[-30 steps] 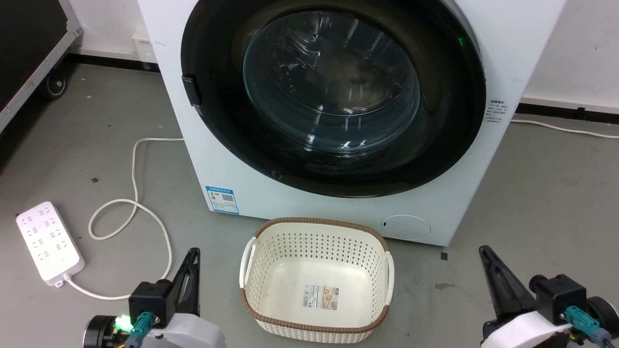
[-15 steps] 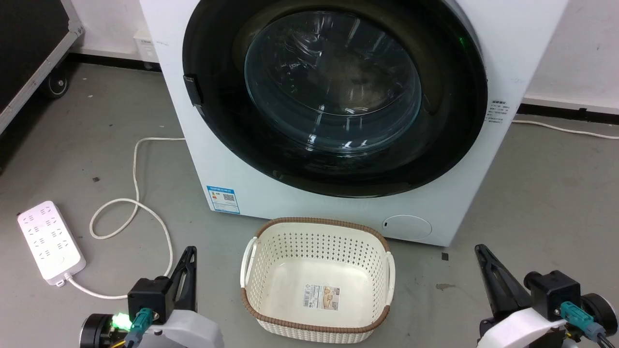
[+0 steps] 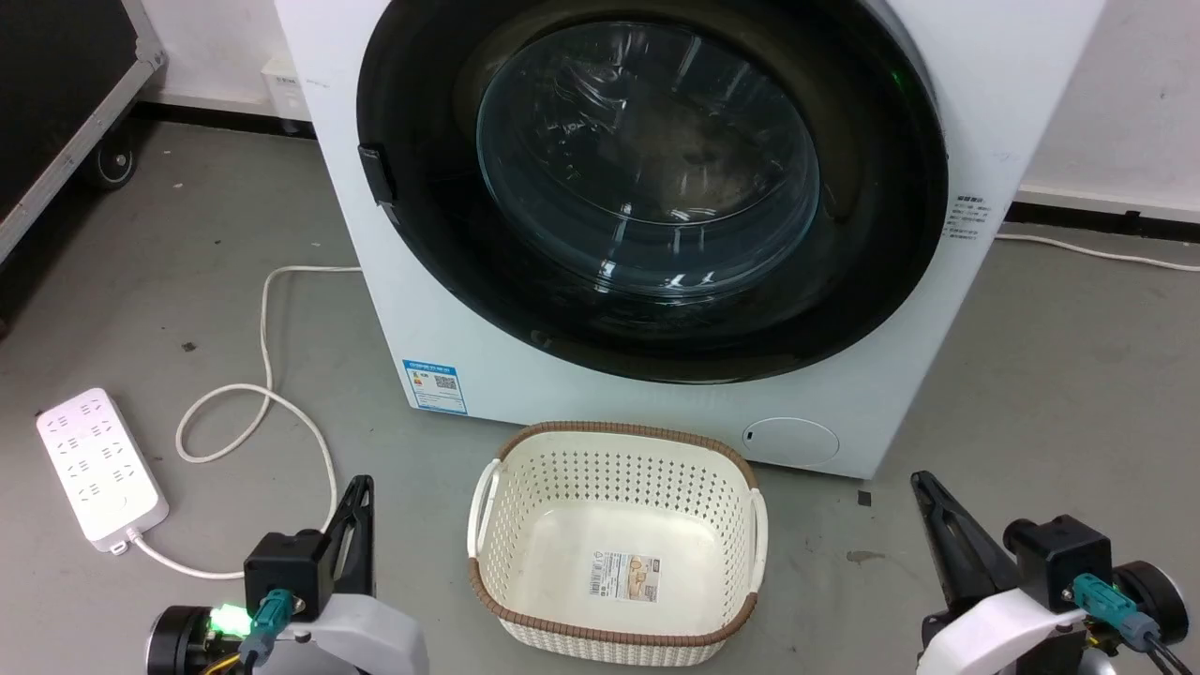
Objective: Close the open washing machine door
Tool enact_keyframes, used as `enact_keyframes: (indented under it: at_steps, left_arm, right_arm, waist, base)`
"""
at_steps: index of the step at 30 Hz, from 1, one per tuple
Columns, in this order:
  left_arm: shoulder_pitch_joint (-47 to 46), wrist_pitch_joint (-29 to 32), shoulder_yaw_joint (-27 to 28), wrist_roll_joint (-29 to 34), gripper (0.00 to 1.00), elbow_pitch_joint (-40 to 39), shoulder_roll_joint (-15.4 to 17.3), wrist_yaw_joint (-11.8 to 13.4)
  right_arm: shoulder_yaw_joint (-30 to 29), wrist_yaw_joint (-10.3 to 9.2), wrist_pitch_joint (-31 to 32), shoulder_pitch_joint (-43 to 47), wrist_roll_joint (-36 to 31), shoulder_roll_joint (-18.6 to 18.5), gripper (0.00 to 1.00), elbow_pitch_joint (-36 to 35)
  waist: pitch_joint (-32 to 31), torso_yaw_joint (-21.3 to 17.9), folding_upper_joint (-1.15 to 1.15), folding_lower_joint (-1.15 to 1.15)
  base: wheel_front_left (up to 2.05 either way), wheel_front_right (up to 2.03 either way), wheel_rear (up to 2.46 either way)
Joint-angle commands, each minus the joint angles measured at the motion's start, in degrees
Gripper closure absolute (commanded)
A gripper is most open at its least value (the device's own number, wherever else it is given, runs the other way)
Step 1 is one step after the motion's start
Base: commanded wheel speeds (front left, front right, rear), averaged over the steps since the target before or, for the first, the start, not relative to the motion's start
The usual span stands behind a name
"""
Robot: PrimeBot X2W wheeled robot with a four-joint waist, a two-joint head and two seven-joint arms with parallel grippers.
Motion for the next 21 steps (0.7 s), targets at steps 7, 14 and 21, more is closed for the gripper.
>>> enact_keyframes:
  at_steps: [7,14,21]
  left_arm:
    - [-0.89,0.09,0.21,0.18,1.00,-0.35,-0.02,0.16]
    - [-0.89,0.09,0.21,0.18,1.00,-0.35,-0.02,0.16]
    - [-0.89,0.09,0.21,0.18,1.00,-0.35,-0.02,0.16]
  right_arm:
    - [0.04,-0.04,0.13,-0.82,-0.43,0.32,1.00,-0.34]
    - [0.04,-0.04,0.13,-0.82,-0.43,0.33,1.00,-0.34]
    - [0.04,-0.04,0.13,-0.82,-0.43,0.33,1.00,-0.34]
  waist:
    - [0.00,0.00,0.00,0.00]
    - [0.00,0.00,0.00,0.00]
    - [0.00,0.00,0.00,0.00]
  base:
    - [0.00,0.00,0.00]
    - [0.00,0.00,0.00]
    - [0.00,0.00,0.00]
